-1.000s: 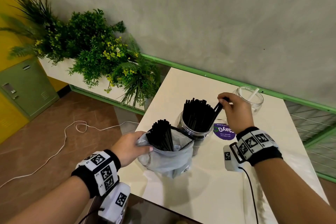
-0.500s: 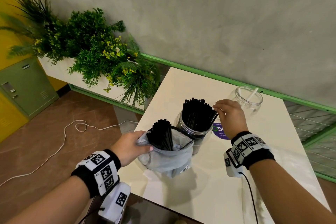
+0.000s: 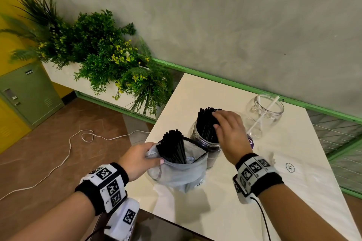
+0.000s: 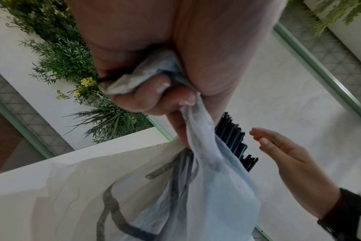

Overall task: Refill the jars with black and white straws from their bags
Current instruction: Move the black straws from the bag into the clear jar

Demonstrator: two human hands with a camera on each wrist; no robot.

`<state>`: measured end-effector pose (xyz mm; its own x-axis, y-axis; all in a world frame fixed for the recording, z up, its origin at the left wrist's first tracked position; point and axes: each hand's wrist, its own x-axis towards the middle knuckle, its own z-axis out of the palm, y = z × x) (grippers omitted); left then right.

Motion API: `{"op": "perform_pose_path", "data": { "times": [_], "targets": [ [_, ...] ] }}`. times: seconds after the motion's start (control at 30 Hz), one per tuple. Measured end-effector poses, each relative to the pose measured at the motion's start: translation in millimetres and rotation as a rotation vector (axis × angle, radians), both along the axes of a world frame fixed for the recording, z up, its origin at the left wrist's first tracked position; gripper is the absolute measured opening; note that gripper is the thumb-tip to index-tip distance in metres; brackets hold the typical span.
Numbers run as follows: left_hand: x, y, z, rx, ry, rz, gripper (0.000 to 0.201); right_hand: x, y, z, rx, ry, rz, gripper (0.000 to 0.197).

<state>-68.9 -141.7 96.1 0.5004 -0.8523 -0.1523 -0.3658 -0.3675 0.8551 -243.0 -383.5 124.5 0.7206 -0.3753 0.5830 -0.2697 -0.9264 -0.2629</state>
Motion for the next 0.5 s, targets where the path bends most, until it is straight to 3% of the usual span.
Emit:
{"op": "perform_pose_path", "data": {
  "times": [0.13,0.23,0.3,0.4,0.5],
  "targets": [
    [0.4,-0.6,-0.6,-0.002,-0.003,-0.002,0.052,14.4,0.2,-10.6,-0.127,0.320,-0.057,0.051],
    [0.1,-1.3,1.3,0.001,-0.005,-0.002,0.053,18.8,-8.3,-14.8,-0.193,0.389,-0.098,0.049],
    [0.3,-1.4,1.2,0.000,0.008,-0.003,0.048,19.3,-13.0,-15.4,-0.193,0.332,-0.088,0.044],
    [1.4,-0.5,-0.1,0.003,0.008,0.001,0.040,15.3,-20.1,-4.3,-0.044,0.178,-0.104,0.035],
    [1.4,-0.1,0.8,-0.004,0.000,-0.001,0.045,10.5,-31.8,2.1,0.000,0.100,-0.185,0.033]
  ]
}}
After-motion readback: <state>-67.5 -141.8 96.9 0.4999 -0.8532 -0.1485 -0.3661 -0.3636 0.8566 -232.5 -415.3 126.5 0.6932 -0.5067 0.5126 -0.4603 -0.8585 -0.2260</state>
